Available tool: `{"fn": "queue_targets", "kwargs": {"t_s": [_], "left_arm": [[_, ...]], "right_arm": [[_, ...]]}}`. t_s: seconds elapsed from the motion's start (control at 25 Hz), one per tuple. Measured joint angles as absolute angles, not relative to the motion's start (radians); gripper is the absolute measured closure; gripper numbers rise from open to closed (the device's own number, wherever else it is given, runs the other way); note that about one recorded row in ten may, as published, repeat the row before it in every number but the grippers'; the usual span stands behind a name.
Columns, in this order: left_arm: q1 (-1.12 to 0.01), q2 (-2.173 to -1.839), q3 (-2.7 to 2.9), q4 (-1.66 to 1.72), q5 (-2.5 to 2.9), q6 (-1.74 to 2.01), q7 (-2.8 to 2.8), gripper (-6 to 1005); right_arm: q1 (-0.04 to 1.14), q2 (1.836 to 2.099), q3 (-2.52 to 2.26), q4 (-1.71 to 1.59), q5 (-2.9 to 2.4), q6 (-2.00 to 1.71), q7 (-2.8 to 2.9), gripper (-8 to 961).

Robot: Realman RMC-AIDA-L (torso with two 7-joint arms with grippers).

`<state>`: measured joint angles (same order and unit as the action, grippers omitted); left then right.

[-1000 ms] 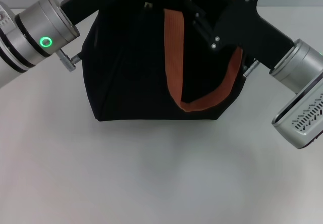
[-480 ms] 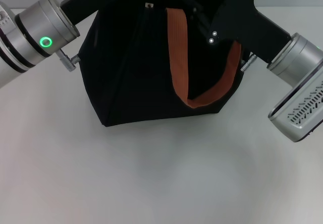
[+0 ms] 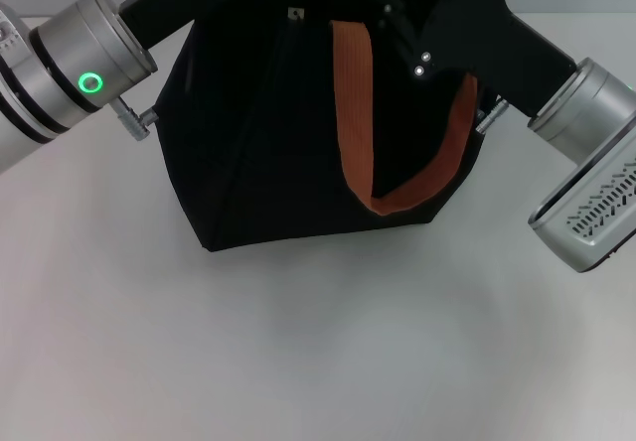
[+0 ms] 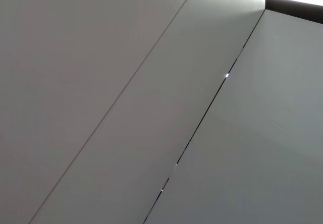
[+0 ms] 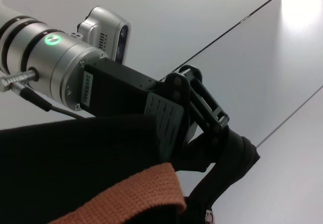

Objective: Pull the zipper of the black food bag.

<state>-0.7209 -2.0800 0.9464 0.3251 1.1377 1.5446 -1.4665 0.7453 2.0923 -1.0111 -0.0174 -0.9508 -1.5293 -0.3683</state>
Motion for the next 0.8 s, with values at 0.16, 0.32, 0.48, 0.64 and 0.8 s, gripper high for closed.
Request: {"fn": "queue_targets", "kwargs": {"t_s": [0.16, 0.32, 0.48, 0.64, 0.8], "left_arm": [[-0.721, -2.08, 0.944, 0.325, 1.138, 1.544, -1.466, 950], [-0.721, -2.08, 0.942, 0.325, 1.138, 1.543, -1.466, 949], [-0.721, -2.08, 0.944, 0.325, 1.138, 1.533, -1.466, 949], [-0.721, -2.081, 0.945, 0.325, 1.138, 1.528, -1.466, 948], [-0.721, -2.081, 0.946, 0.325, 1.138, 1.527, -1.466, 948]], "right_arm": [[0.75, 2.092, -1.013, -0.017, -0.953, -1.51, -0.368, 596], [0.751, 2.092, -1.014, -0.017, -0.954, -1.497, -0.368, 596], [0.753, 2.092, -1.014, -0.018, -0.954, -1.498, -0.368, 597], [0.757, 2.092, -1.021, -0.018, -0.956, -1.502, -0.368, 605], [0.761, 2.092, -1.024, -0.018, -0.958, -1.503, -0.368, 613]]}}
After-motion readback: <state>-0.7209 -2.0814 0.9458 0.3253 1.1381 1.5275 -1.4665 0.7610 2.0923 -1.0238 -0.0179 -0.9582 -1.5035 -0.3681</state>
